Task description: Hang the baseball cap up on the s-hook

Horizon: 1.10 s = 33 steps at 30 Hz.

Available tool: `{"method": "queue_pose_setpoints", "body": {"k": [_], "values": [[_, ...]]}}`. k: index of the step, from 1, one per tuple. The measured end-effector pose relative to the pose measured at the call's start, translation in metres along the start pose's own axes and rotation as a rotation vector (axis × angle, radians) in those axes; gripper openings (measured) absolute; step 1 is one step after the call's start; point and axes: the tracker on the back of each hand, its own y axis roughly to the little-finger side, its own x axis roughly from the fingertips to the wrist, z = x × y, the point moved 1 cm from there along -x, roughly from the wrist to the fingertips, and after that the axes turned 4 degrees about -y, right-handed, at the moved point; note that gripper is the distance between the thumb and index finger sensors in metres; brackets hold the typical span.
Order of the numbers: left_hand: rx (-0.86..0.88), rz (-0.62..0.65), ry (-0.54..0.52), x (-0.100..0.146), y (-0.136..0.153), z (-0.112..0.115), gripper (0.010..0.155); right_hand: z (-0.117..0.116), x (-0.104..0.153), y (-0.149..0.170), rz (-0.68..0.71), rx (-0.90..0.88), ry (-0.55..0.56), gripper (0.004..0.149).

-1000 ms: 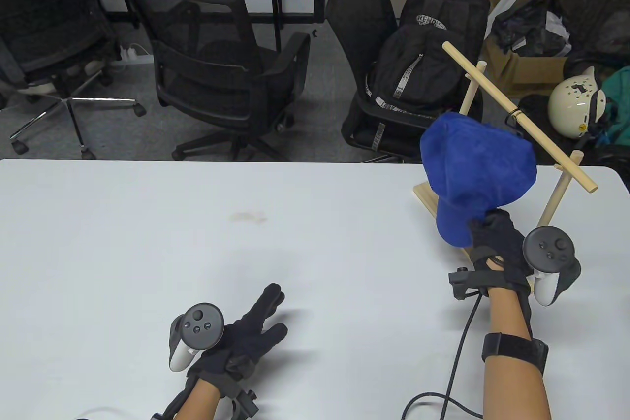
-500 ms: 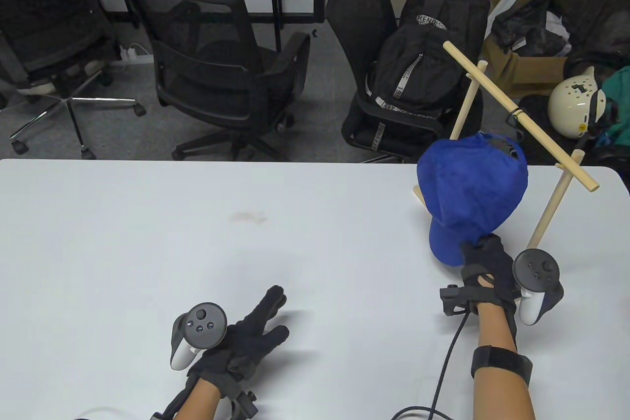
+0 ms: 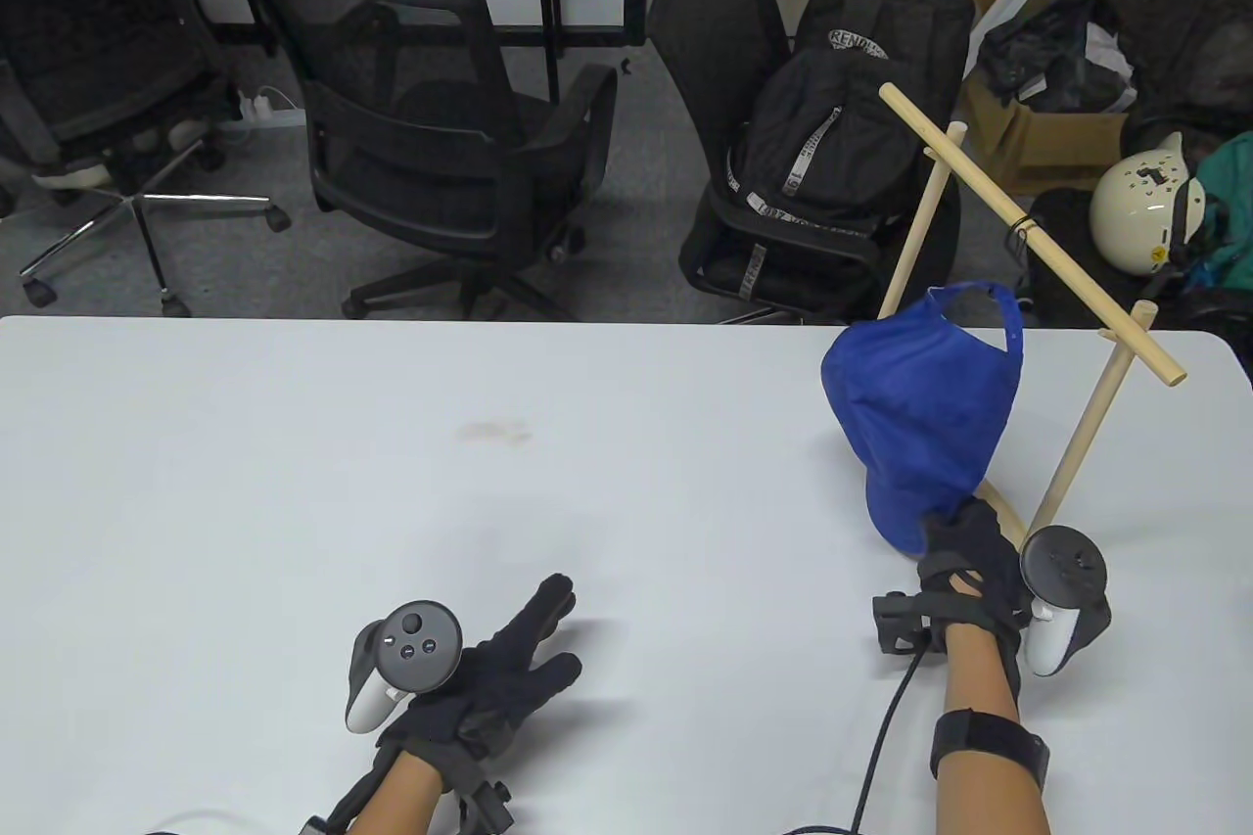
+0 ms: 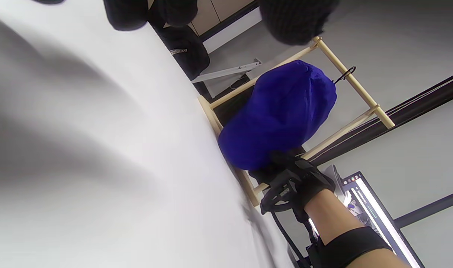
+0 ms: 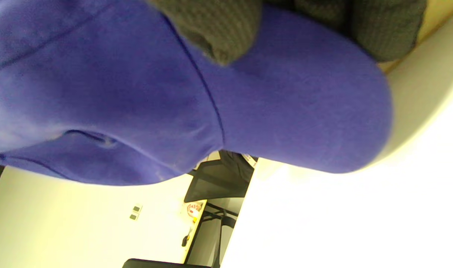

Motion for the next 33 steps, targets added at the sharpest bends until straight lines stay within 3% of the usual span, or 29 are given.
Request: {"method": "queue_pose_setpoints", "body": {"k": [4,7,16,26,33], "values": [[-0.003,0.003,0.014,-0.001,-0.001,0.001,0.084,0.003,0.007,0.001,-0.056,0.026,-0.036,0.054],[0.003,0.012,0.017,-0.001,-0.002,0.000,0.084,0.007,0.015,-0.001,-0.093,0.102,-0.106,0.070],[-0.048,0.053,-0.002,0.004,-0.017,-0.012,0.084,0.031,0.039,-0.031,-0.040,0.245,-0.069,0.086],[-0.193,0.076,-0.062,0.012,-0.042,-0.027,0.085,0.053,0.073,-0.080,0.183,0.380,-0.044,0.090],[-0.283,0.094,-0.118,0.020,-0.055,-0.039,0.084,0.038,0.103,-0.117,0.416,0.567,-0.043,0.091]]}}
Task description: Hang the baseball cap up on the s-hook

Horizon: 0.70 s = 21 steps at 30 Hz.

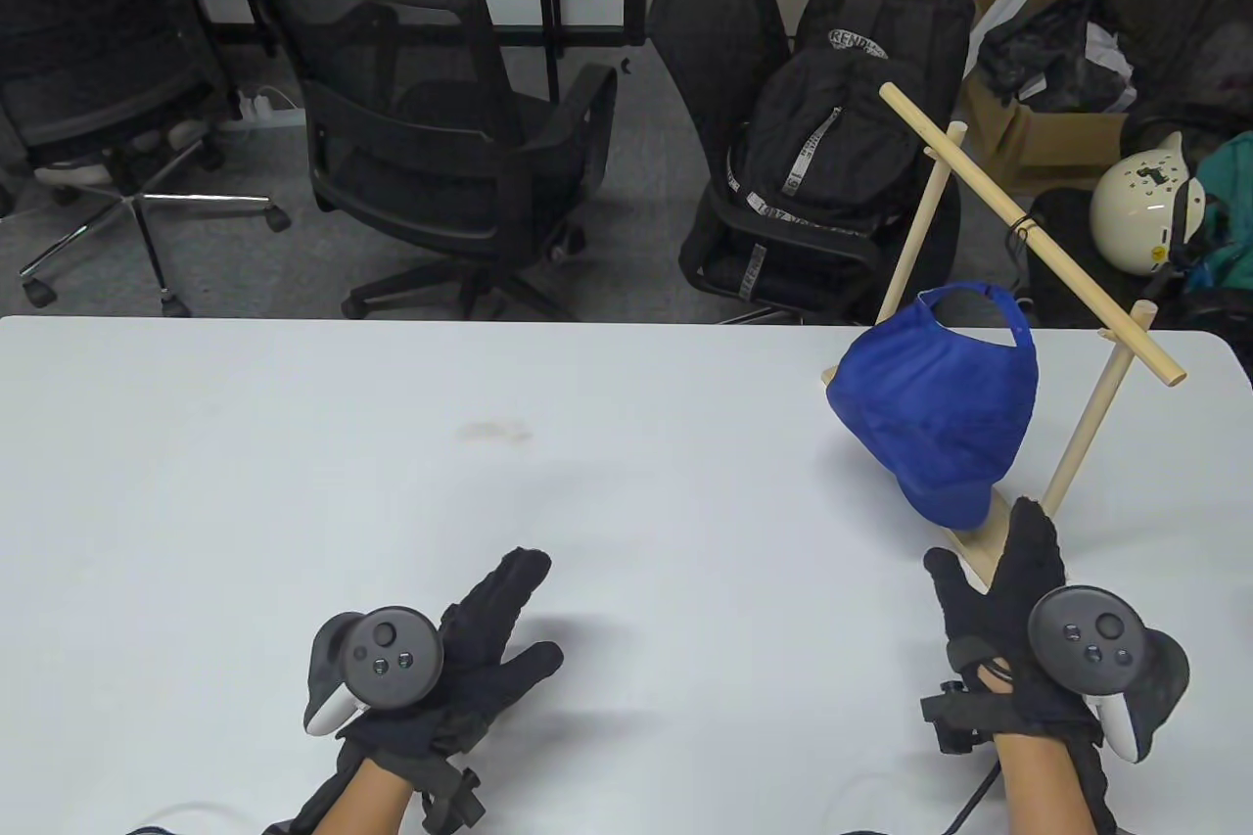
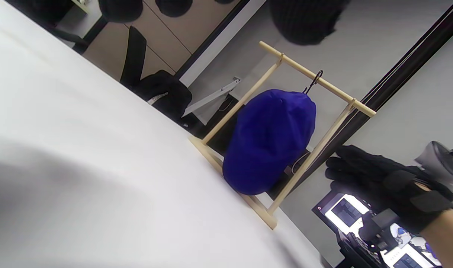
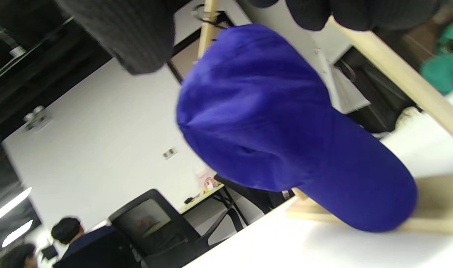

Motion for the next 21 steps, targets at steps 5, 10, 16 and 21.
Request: {"method": "queue_pose_setpoints", "body": {"k": [5,10,16,21], "values": [[-0.061,-0.021,-0.017,0.004,0.000,-0.009,0.084,-0.009,0.006,-0.036,0.138,0.096,-0.025,0.094],[-0.225,-0.051,-0.046,0.008,-0.004,-0.015,0.083,-0.027,0.010,-0.067,0.260,0.262,-0.092,0.097],[-0.351,-0.087,-0.096,0.011,-0.004,-0.018,0.086,-0.058,0.014,-0.088,0.349,0.393,-0.185,0.100],[-0.458,-0.129,-0.081,0.009,0.004,-0.013,0.087,-0.091,0.014,-0.099,0.406,0.481,-0.299,0.099]]}}
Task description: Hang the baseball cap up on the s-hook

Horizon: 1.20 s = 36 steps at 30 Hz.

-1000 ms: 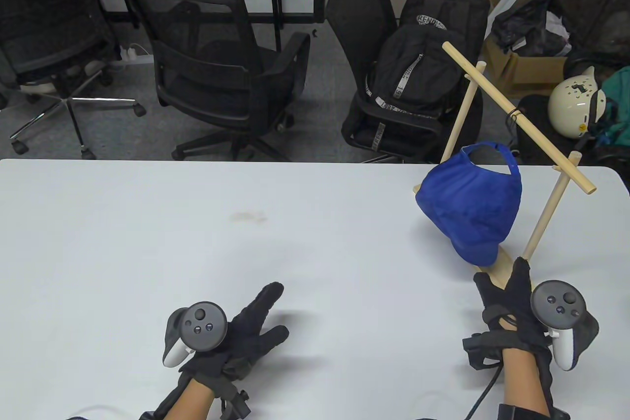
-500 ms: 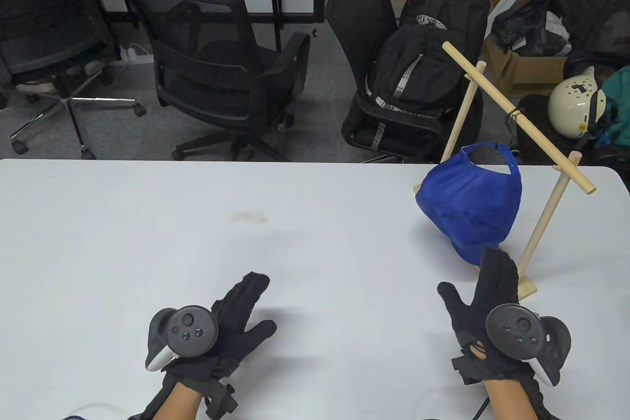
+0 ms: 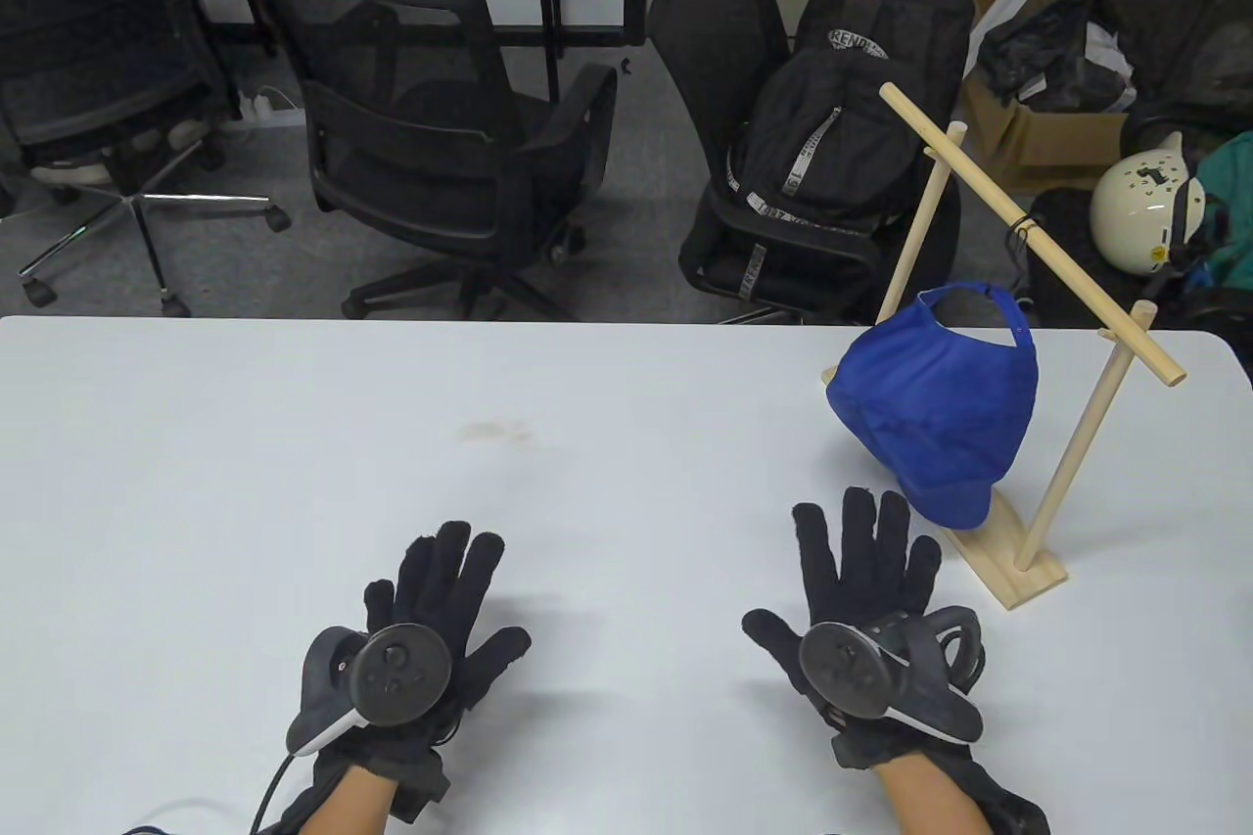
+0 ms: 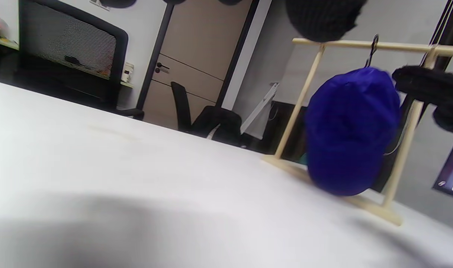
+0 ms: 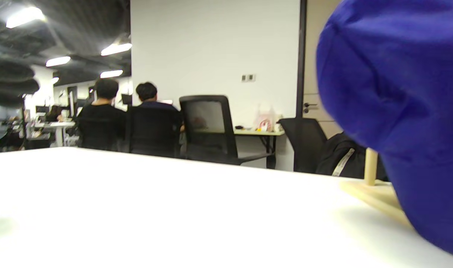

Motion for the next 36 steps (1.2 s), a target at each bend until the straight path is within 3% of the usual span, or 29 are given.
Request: {"method": "queue_pose_setpoints", "body": {"k": [14,26,36], "values": [[-0.197,-0.093,0.137,-0.009,0.015,0.036,0.091,-0.076,-0.028,-0.030,0.085,-0.005,-0.334,0.098],[-0.269,-0.117,0.251,-0.014,0.017,0.064,0.092,-0.101,-0.022,-0.011,0.010,-0.079,-0.457,0.098],[-0.260,-0.125,0.274,-0.013,0.018,0.063,0.092,-0.109,-0.021,-0.012,-0.009,-0.097,-0.493,0.099]]}}
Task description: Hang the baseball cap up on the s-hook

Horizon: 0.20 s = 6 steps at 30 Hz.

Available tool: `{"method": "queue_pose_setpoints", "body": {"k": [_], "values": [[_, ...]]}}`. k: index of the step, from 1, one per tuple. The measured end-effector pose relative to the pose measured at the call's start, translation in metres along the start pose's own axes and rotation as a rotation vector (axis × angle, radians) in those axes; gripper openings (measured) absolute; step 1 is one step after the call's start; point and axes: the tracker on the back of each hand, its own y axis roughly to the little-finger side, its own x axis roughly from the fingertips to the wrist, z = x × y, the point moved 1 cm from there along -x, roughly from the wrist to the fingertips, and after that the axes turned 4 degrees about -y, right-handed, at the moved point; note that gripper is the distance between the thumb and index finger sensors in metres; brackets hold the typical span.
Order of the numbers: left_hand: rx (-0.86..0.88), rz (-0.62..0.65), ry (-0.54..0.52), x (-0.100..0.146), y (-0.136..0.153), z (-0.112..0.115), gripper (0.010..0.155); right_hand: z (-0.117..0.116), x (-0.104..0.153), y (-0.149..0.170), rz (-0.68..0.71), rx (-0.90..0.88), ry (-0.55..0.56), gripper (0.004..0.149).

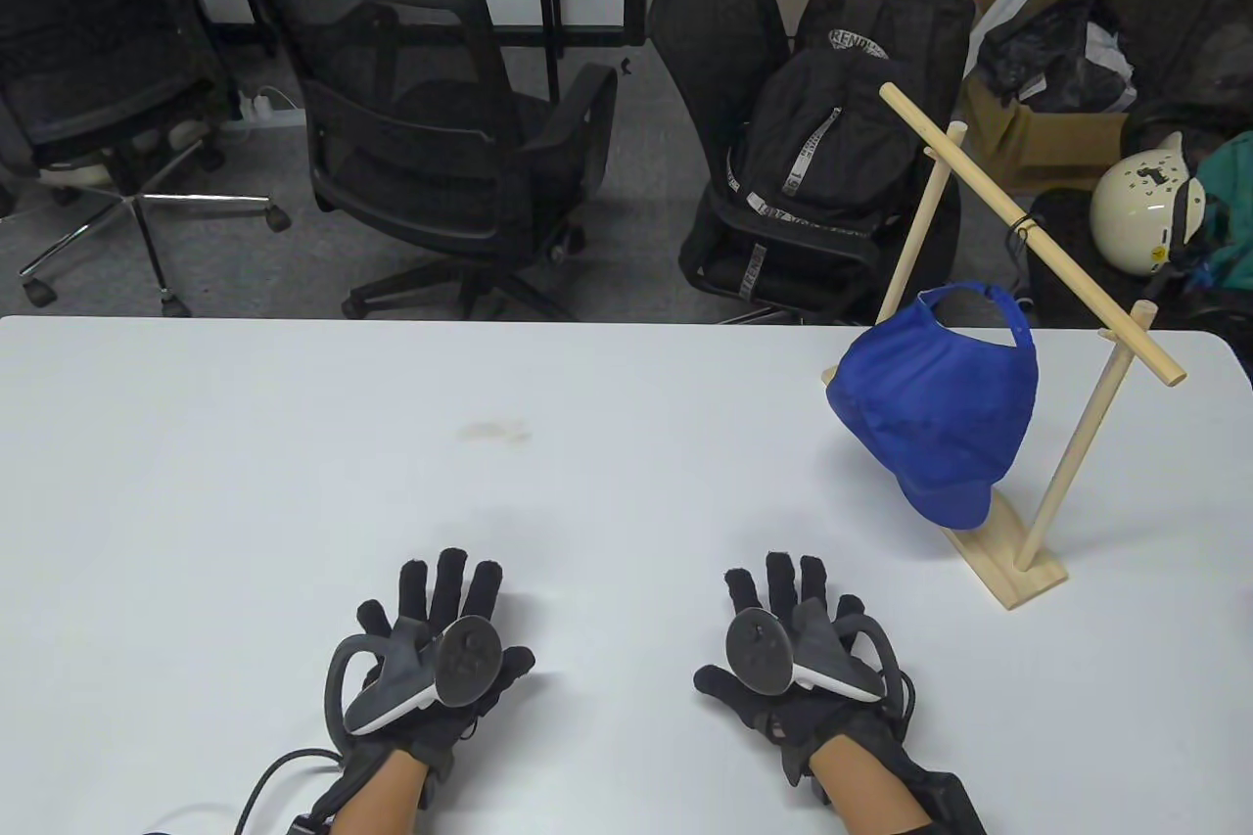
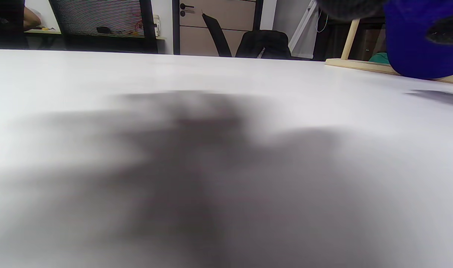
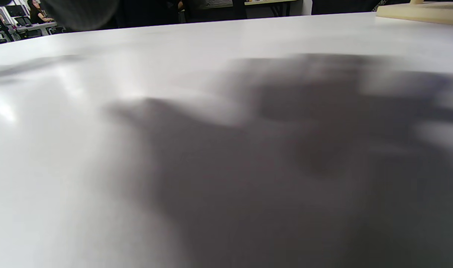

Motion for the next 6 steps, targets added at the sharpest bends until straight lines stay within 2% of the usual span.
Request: {"method": "queue_pose_setpoints", "body": {"k": [6], "values": [[0.002,-0.004,0.000,0.0003,0.0011,0.0003,0.092,-0.0023,-0.0001,0.0031,-0.014,-0.006,-0.009,0.099]]}}
